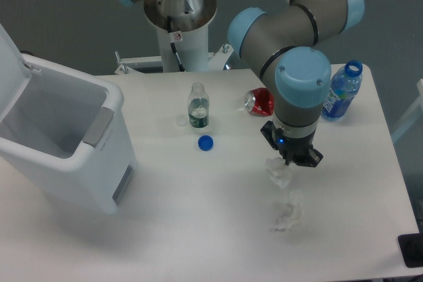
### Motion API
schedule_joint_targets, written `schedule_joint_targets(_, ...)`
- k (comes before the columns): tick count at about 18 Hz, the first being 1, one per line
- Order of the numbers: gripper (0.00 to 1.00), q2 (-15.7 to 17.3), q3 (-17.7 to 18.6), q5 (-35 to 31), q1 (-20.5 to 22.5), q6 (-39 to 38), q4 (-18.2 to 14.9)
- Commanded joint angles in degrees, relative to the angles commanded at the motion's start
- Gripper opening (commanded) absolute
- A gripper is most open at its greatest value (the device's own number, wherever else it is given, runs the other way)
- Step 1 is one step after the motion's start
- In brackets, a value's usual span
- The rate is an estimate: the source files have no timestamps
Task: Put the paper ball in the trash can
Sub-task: 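Lift the grasped white paper ball and carry it toward the trash bin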
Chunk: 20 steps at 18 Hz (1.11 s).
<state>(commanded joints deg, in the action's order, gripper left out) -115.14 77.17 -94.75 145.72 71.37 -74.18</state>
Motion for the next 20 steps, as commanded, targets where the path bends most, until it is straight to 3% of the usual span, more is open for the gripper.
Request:
schedule_joint_targets(5, 0.00, 1.31, -0.09, 0.18, -0.35, -2.10, -0.09)
schedule_joint_targets(10, 0.00, 4.91, -0.26, 1.05, -4.91, -6.33, -0.09)
schedule_joint_targets(16, 0.00, 13.61, 0.18, 16.06, -8.25, -16.00, -0.09)
schedule_joint_targets(20, 0.00, 21.17, 5.44, 18.71, -13.69, -20.29, 0.00)
